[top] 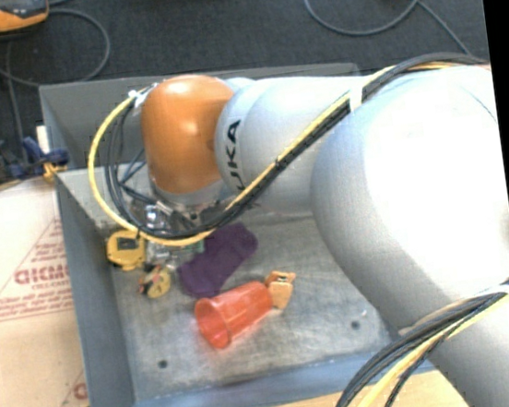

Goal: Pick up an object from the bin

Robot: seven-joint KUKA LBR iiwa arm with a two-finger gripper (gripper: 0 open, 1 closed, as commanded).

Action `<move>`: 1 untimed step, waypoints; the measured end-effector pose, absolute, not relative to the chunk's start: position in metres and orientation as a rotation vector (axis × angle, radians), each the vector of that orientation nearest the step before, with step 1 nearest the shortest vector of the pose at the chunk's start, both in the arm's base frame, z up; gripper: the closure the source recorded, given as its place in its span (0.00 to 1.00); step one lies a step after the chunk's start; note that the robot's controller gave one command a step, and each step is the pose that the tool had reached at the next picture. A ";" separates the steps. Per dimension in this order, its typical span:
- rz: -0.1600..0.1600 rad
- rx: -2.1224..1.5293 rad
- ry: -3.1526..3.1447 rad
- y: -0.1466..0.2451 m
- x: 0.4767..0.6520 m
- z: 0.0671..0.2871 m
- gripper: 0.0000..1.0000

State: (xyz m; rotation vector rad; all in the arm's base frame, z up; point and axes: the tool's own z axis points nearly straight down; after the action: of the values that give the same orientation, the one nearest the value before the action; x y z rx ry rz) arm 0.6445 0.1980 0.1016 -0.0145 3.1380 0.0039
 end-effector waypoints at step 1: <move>0.004 -0.014 3.138 0.198 0.645 0.102 1.00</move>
Offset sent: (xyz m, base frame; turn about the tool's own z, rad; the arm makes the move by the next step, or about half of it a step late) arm -0.0547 0.0105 0.0192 -0.1554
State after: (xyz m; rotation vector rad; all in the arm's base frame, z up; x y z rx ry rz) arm 0.6445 0.1979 0.1016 -0.0139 3.1381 0.0040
